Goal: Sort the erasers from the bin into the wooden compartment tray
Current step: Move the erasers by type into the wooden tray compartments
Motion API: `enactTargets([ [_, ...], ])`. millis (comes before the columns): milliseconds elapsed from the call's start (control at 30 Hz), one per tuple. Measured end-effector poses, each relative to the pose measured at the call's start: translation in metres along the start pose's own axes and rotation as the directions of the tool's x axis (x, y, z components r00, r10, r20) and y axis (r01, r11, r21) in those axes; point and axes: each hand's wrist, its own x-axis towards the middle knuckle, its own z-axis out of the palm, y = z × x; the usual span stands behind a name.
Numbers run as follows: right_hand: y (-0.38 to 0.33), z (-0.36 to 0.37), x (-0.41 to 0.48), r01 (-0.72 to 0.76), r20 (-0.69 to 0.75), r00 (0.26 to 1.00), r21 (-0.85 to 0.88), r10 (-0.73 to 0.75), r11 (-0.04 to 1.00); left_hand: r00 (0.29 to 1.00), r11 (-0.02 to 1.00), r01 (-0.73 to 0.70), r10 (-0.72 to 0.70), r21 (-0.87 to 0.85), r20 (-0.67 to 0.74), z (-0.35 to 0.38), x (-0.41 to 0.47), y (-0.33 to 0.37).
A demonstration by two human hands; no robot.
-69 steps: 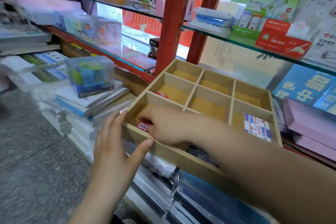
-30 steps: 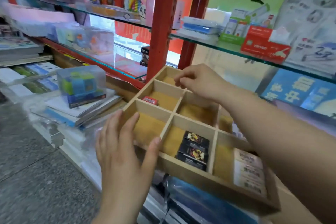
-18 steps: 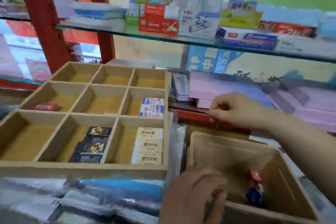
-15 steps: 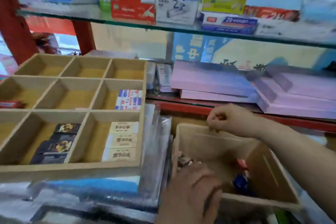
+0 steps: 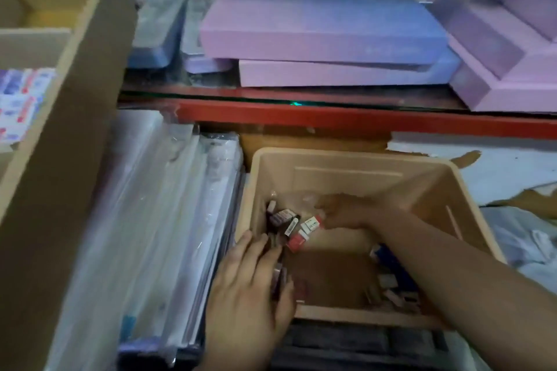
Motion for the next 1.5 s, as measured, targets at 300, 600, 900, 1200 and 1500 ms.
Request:
enactTargets([
  [300,0.000,0.067,0.058,0.272,-0.168,0.951,0.057,-0.260,0.961,0.999,0.998,-0.053,0.053,0.043,-0.009,0.011,-0.004,-0.010],
  [600,-0.023,0.081,0.064,0.207,-0.328,0.926,0.023,-0.188,0.978,0.999,0.998,-0.041,0.041,0.047,-0.008,0.010,-0.003,-0.008],
  [900,-0.034,0.079,0.072,0.234,-0.134,0.971,0.373,-0.197,0.898,1.000,0.998,-0.013,0.014,0.056,-0.012,0.009,-0.006,-0.004],
  [1200,-0.040,0.081,0.045,0.227,0.126,0.946,0.398,-0.298,0.889,1.000,0.998,-0.003,0.002,0.059,0.004,0.009,-0.006,-0.004],
  [1500,-0.035,0.093,0.050,0.309,-0.007,0.946,0.312,-0.323,0.899,1.000,0.998,-0.002,0.001,0.061,0.020,0.008,-0.007,-0.003],
])
